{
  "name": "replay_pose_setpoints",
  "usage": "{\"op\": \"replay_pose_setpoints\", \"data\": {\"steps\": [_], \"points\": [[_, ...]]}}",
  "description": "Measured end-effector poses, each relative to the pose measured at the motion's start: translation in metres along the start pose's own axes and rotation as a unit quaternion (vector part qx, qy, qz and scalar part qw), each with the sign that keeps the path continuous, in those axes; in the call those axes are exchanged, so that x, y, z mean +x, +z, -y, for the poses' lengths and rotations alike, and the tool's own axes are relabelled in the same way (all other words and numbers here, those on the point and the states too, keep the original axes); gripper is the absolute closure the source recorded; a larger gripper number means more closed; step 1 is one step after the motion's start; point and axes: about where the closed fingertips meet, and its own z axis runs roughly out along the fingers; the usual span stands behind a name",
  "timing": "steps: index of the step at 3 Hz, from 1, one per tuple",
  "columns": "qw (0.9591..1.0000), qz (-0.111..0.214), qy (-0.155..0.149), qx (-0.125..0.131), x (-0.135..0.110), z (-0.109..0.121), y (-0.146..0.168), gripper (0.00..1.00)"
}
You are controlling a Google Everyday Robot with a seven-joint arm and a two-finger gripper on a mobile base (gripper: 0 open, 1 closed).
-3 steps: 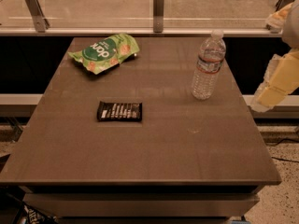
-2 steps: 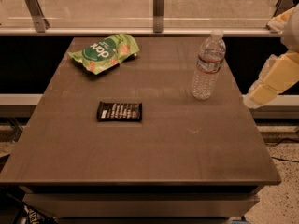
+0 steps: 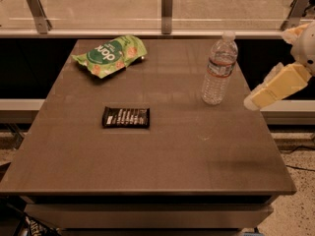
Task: Pick water bottle
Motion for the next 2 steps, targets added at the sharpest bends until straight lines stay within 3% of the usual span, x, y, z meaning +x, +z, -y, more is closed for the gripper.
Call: {"op": "replay_pose_setpoints", "data": {"steps": [2], "points": [[0.995, 0.095, 0.03, -0.003, -0.007, 0.012, 0.033, 0.0]]}}
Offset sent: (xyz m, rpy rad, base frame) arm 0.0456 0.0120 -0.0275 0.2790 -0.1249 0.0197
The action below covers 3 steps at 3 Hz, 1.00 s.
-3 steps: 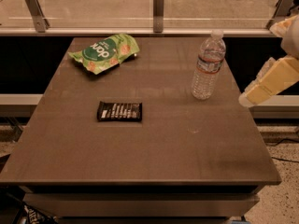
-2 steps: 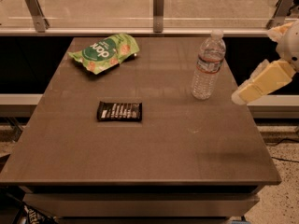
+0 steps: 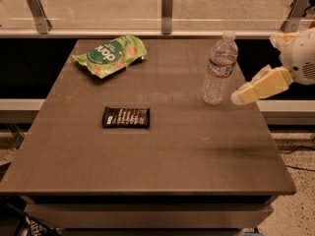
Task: Pick water bottle
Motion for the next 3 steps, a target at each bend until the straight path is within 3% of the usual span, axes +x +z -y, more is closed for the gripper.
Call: {"op": "replay_pose_setpoints", "data": {"steps": [1, 3], "points": [[0.9992, 0.037, 0.006, -0.012, -0.002, 0.002, 0.016, 0.0], [0.9917, 0.117, 0.022, -0.048, -0.008, 0.01, 0.047, 0.0]]}}
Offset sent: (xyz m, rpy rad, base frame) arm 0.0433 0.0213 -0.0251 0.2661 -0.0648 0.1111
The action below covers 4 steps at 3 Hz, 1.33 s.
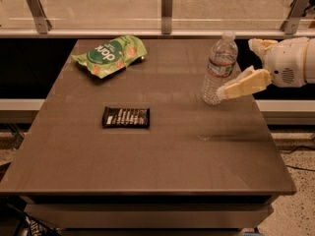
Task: Pick water bottle
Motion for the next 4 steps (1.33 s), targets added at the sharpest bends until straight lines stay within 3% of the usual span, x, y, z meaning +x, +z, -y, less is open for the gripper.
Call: {"op": "replay_pose_setpoints", "data": {"steps": [1, 4], "points": [[0.9995, 0.029, 0.006, -0.013, 0.002, 0.003, 0.011, 0.0], [0.9966, 0.071, 0.014, -0.039, 0.0, 0.007, 0.035, 0.0]]}}
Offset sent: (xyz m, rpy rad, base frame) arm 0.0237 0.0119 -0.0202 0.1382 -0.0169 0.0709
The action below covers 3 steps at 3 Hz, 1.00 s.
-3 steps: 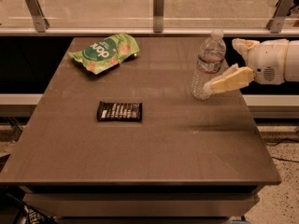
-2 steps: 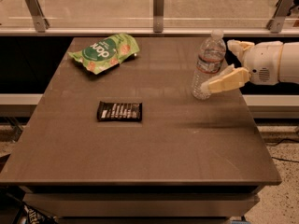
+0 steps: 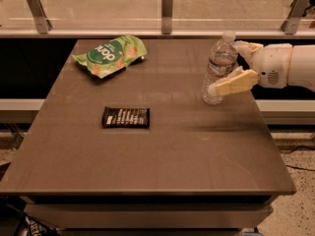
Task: Pick water bottle
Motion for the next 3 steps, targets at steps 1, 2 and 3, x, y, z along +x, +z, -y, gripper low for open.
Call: {"op": "replay_pose_setpoints", "data": {"steps": [1, 2, 3], "points": [[0.9999, 0.014, 0.0, -0.002, -0.0032, 0.0006, 0.0062, 0.0], [0.9998, 0.02, 0.001, -0.007, -0.0042, 0.0009, 0.0115, 0.18], [0.9997, 0.021, 0.0, -0.009, -0.0054, -0.0005, 0.0137, 0.42]]}}
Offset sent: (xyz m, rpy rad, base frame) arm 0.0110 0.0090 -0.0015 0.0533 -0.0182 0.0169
